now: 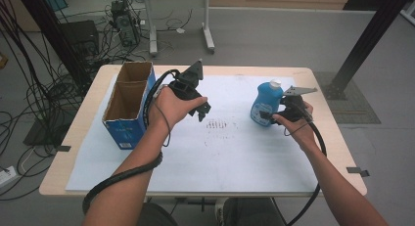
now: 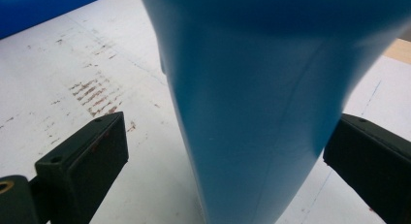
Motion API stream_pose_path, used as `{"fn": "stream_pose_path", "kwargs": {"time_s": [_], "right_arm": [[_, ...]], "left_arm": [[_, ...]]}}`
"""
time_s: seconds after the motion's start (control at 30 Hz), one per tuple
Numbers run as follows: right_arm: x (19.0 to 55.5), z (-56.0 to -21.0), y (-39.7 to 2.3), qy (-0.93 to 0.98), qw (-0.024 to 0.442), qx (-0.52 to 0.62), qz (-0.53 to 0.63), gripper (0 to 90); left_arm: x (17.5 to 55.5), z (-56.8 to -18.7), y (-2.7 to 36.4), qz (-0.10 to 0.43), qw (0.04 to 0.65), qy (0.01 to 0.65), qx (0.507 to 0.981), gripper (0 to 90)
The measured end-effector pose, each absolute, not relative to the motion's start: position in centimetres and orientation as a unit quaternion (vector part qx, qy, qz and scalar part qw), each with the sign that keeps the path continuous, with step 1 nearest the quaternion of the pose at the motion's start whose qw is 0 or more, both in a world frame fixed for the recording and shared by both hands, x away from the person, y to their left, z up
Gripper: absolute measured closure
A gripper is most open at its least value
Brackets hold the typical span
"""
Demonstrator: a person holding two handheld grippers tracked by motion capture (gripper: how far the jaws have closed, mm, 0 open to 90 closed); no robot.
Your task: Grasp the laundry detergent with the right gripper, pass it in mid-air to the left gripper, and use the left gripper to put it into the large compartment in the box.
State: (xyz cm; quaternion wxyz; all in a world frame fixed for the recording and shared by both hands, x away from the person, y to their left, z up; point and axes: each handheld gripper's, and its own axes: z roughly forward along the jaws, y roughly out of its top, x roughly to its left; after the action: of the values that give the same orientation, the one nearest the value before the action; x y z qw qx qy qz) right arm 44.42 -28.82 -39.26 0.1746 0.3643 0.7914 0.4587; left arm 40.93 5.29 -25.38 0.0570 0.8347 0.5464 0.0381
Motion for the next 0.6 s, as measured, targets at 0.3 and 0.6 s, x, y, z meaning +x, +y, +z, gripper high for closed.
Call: {"fn": "stream_pose_path", "kwargs": {"time_s": [0.3,0.6], "right_arm": [[44.61,-39.48,-28.67,0.787,0.178,0.362,0.466,2.0],[44.66,-39.64,-28.29,0.784,0.181,0.355,0.475,1.9]], "left_arm": [[40.97,-25.38,5.27,0.038,0.057,0.545,0.836,5.8],[40.97,-25.42,5.23,0.039,0.060,0.546,0.835,5.8]]}}
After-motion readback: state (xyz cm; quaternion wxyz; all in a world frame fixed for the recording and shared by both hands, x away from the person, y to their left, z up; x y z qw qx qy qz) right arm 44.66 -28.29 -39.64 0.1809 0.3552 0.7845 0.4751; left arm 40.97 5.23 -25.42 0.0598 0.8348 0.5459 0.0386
